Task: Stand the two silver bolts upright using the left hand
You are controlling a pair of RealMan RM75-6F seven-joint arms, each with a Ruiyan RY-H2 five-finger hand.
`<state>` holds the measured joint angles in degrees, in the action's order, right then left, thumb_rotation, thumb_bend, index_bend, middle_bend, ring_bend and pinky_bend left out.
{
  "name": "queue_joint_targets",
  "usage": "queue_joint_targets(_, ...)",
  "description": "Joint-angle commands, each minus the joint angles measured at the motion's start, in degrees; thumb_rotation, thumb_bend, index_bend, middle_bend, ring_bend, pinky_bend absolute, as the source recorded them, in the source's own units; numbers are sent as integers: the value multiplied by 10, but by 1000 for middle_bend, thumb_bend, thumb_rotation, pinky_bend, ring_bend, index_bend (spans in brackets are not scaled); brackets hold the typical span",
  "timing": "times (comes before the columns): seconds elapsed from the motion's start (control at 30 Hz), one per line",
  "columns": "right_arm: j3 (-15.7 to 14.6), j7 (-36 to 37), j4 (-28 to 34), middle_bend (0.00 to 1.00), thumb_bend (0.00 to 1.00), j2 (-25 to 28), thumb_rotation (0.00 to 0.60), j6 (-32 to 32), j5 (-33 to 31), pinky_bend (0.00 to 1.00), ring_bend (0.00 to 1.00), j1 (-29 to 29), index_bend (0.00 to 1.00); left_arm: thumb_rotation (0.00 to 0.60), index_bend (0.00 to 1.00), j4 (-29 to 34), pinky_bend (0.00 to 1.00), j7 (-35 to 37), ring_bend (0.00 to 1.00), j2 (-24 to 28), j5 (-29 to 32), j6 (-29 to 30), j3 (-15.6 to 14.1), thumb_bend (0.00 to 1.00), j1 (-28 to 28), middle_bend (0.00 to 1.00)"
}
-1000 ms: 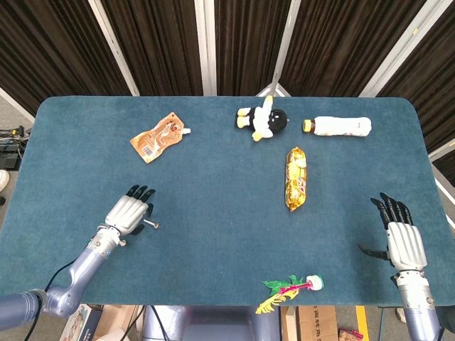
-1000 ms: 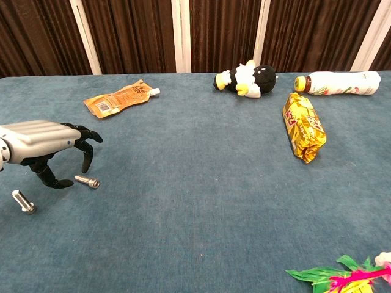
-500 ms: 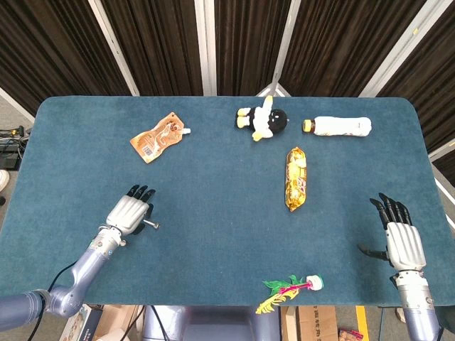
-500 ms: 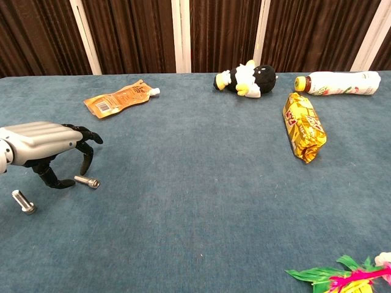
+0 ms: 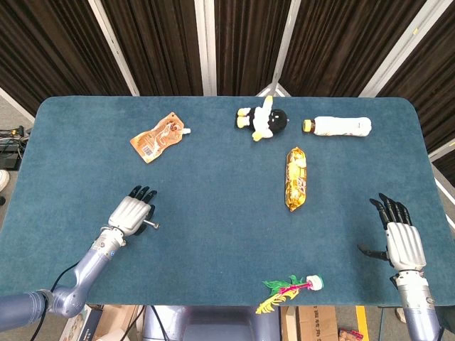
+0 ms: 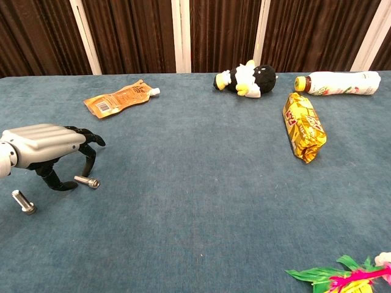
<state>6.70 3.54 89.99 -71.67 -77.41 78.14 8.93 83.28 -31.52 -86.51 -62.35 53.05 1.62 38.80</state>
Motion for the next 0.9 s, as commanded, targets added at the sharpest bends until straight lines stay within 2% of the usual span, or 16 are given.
queue_joint_targets(0.03, 0, 0, 0, 67, 106, 0, 600, 0, 0, 0, 42, 0, 150, 600, 535, 0, 0, 0, 0, 0, 0, 1, 0, 480, 0, 76)
queue_joint_targets(0.63, -2, 5, 3, 67, 106, 3, 600, 7, -1, 0, 42, 2, 150, 600, 571, 4, 0, 1, 0, 3, -4, 19, 4, 539, -4, 89)
queue_joint_targets(0.83, -3, 8, 4, 67, 106, 4, 600, 9, 0, 0, 42, 2, 150, 600, 575, 23, 0, -63, 0, 19, -44, 57, -1, 544, 4, 89)
queue_joint_targets(0.9, -4, 9, 5, 67, 106, 4, 600, 12, 1, 0, 42, 3, 150, 600, 576, 30, 0, -110, 0, 27, -58, 71, -5, 543, 10, 89)
